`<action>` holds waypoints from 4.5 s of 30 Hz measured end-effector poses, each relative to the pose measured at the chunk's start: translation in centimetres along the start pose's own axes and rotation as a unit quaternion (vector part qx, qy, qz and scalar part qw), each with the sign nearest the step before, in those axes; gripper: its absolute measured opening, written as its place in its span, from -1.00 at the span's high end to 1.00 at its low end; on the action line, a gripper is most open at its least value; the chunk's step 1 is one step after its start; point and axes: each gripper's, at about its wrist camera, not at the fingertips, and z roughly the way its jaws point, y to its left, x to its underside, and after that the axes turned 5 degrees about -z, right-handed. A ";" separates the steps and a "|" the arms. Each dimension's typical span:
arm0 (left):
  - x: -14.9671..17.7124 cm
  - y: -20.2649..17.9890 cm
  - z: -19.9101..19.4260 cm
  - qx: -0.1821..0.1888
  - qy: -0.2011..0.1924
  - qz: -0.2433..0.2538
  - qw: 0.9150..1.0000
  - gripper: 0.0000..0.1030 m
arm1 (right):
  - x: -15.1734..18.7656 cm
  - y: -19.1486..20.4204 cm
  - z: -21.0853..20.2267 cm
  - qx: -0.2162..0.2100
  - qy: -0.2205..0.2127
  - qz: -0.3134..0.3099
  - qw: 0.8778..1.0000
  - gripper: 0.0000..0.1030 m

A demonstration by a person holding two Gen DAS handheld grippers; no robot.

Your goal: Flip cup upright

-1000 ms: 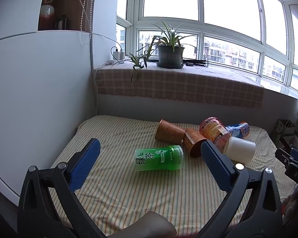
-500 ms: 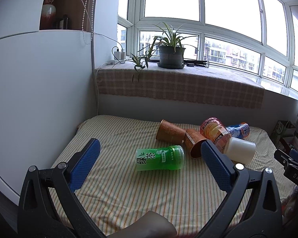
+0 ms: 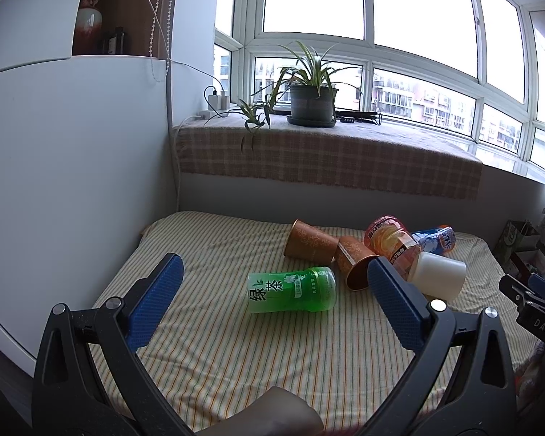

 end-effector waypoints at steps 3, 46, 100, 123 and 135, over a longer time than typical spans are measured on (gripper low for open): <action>0.0 0.0 0.0 0.000 0.000 -0.001 1.000 -1.00 | 0.0 0.0 0.0 0.000 0.001 0.001 1.000 -0.65; 0.8 1.3 1.0 -0.005 0.013 -0.009 1.000 -1.00 | -1.9 1.5 2.6 -0.032 0.009 -0.025 0.999 -0.65; 3.7 8.7 4.6 -0.062 0.087 -0.070 0.992 -1.00 | -8.3 9.1 31.6 -0.135 0.341 -0.222 0.903 -0.65; 3.5 8.8 2.8 -0.061 0.071 -0.066 0.993 -1.00 | -12.6 8.5 24.0 -0.148 0.238 -0.241 0.929 -0.63; 3.3 7.7 0.2 -0.048 0.052 -0.055 0.996 -1.00 | -9.5 10.3 15.0 -0.228 0.171 -0.365 0.886 -0.63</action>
